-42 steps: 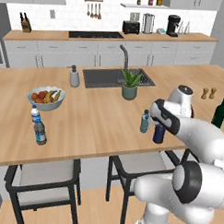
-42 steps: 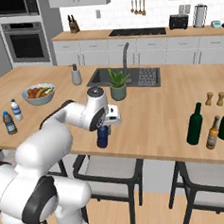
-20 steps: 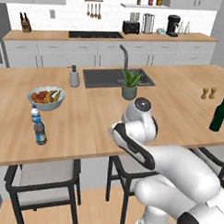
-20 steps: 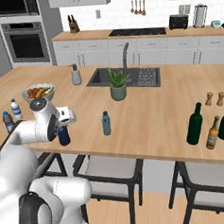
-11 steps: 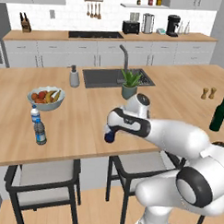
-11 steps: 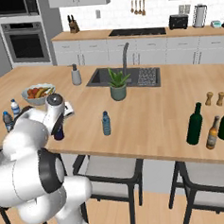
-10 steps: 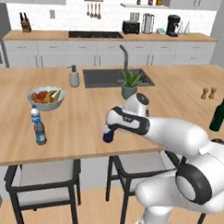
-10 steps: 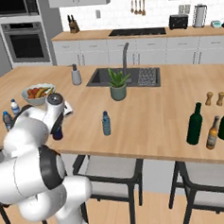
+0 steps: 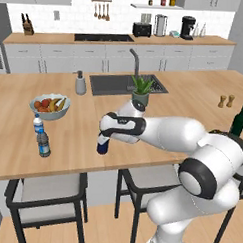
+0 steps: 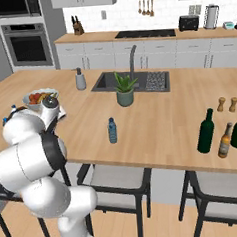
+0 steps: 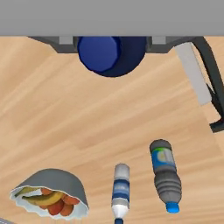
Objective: Move the plastic bottles in the middle to the plastics group, and the glass bottles in the middle to the glass group.
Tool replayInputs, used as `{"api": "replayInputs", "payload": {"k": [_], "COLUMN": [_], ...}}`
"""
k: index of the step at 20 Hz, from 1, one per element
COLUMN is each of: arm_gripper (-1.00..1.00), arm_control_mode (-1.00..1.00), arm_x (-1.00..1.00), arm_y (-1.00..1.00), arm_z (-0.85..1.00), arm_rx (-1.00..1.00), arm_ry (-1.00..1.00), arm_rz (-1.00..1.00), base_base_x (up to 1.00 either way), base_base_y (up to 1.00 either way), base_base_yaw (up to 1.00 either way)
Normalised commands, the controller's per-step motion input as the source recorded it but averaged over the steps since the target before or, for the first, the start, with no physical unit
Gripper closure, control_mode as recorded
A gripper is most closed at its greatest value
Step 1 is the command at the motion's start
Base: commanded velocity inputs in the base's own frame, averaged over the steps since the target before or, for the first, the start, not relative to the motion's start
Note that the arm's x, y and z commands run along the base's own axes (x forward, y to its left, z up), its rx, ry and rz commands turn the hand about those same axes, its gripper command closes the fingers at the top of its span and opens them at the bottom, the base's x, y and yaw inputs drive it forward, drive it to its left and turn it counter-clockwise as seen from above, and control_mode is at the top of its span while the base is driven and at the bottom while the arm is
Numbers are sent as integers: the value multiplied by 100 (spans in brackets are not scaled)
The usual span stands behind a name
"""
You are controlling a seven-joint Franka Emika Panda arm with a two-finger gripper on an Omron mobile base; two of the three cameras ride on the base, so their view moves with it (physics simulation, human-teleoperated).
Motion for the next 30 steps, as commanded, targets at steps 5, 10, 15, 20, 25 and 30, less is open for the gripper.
{"api": "replayInputs", "payload": {"k": [5,10,15,20,25,30], "arm_gripper": [100,100,100,100,100,100], "arm_control_mode": [-100,-100,-100,-100,-100,-100], "arm_x": [31,4,15,49,41,6], "arm_y": [63,40,39,33,28,24], "arm_z": [10,3,0,0,0,-4], "arm_rx": [-1,0,0,0,0,0], "arm_ry": [0,-1,-4,0,0,-1], "arm_rz": [10,10,11,10,7,3], "base_base_x": [0,0,0,0,0,0], "base_base_y": [0,0,0,0,0,0], "base_base_yaw": [0,0,0,0,0,0]}}
